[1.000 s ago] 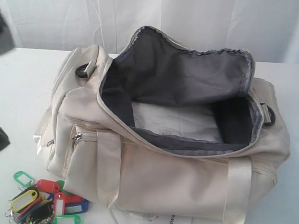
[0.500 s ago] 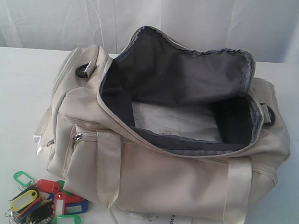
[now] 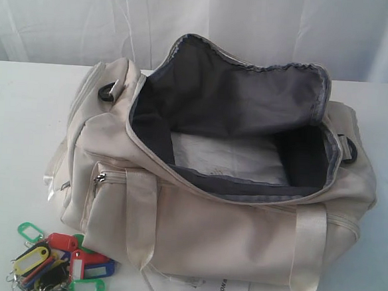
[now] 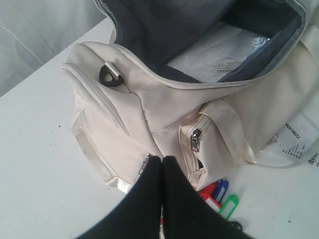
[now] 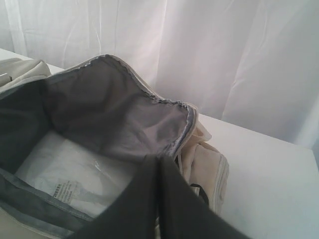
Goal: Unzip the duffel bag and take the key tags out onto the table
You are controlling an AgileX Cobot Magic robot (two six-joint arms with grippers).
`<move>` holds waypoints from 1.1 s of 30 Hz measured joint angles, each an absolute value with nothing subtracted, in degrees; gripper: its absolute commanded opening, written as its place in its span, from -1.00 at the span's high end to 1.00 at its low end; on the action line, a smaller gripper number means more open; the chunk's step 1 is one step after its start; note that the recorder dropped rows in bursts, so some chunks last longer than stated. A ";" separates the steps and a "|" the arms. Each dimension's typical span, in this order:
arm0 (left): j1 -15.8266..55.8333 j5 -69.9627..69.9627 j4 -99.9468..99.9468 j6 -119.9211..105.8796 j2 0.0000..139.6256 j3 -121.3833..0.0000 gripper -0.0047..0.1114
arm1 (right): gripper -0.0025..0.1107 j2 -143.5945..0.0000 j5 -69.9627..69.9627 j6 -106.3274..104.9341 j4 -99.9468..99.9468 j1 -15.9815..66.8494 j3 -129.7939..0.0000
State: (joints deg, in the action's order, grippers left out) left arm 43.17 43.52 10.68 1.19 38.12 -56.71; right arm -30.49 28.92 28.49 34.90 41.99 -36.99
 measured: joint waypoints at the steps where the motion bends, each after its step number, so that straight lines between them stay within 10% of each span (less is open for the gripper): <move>1: 43.17 43.52 10.68 1.19 38.12 -56.71 0.92 | 0.96 -30.49 28.92 28.49 34.90 41.99 -36.99; 7: 39.91 43.06 10.03 1.19 37.49 -56.71 0.92 | 0.96 -30.49 28.92 28.49 34.90 41.99 -36.99; 20: 5.32 42.97 12.20 1.19 22.93 -56.71 0.92 | 0.96 -30.49 28.92 28.49 34.90 41.99 -36.99; 33: 0.87 43.07 13.03 1.19 9.35 -56.71 0.92 | 0.96 -30.49 28.92 28.49 34.90 41.99 -36.99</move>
State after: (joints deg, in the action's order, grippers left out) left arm 0.87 43.07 13.03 1.19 9.35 -56.71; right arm -30.49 28.92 28.49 34.90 41.99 -36.99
